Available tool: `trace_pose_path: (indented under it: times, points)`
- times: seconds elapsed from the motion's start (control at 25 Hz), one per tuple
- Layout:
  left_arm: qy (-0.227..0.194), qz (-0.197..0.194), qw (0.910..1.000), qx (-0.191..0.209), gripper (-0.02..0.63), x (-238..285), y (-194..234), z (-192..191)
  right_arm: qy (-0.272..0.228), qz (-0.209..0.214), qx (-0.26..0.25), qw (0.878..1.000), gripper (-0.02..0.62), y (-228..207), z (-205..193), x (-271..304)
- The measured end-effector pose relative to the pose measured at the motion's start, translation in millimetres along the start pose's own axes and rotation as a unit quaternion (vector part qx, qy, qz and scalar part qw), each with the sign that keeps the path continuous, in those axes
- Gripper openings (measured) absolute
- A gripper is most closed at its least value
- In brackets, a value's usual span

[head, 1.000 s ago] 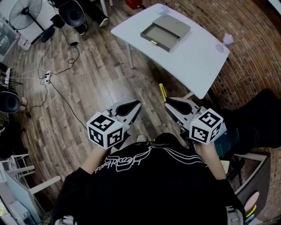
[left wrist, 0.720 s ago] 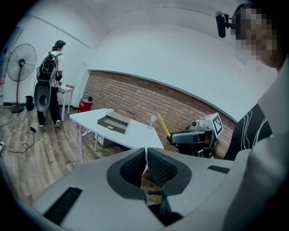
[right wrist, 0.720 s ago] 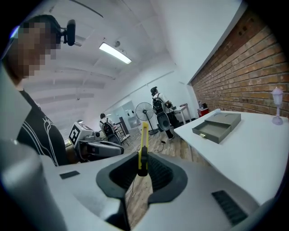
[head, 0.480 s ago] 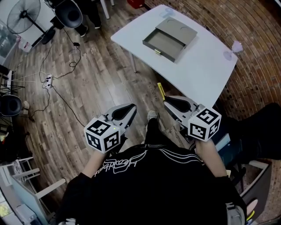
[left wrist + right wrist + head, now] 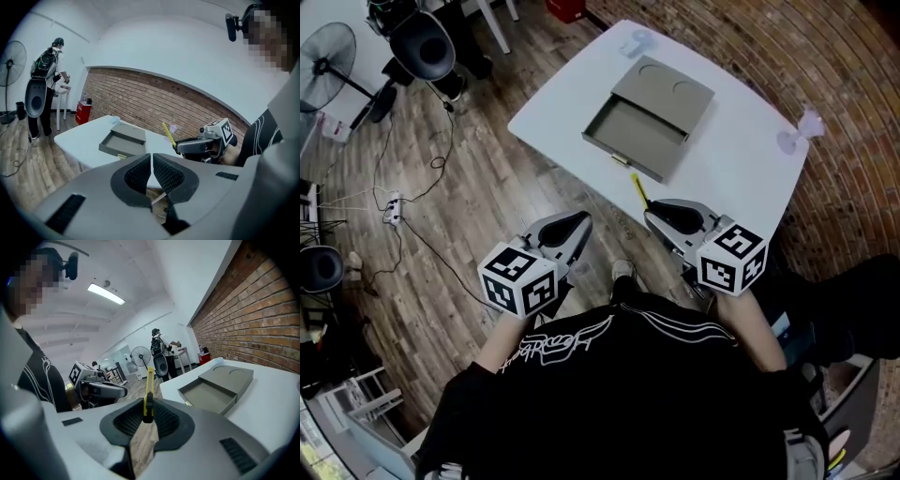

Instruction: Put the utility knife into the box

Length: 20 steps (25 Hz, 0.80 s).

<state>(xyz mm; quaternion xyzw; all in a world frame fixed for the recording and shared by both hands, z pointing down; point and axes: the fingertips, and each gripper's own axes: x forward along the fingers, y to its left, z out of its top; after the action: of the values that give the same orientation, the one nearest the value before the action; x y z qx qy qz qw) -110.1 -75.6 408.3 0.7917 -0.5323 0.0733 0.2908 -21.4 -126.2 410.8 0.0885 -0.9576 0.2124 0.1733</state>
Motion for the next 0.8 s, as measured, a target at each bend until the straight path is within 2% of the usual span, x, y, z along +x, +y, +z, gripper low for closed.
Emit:
trace_pose_path:
  times: [0.24,0.52,0.8]
  points:
    - [0.010,-0.019,0.9997,0.012,0.038,56,23,40,0.013,-0.015,0.003,1.000,0.067,-57,23,16]
    - [0.026,-0.049,0.9984,0.005,0.038,85,48,52,0.029,-0.046,0.018,0.998,0.067,-91,32,37]
    - [0.060,-0.099,0.9930,0.023,0.038,109,80,78,0.040,-0.119,0.035,0.992,0.067,-121,41,59]
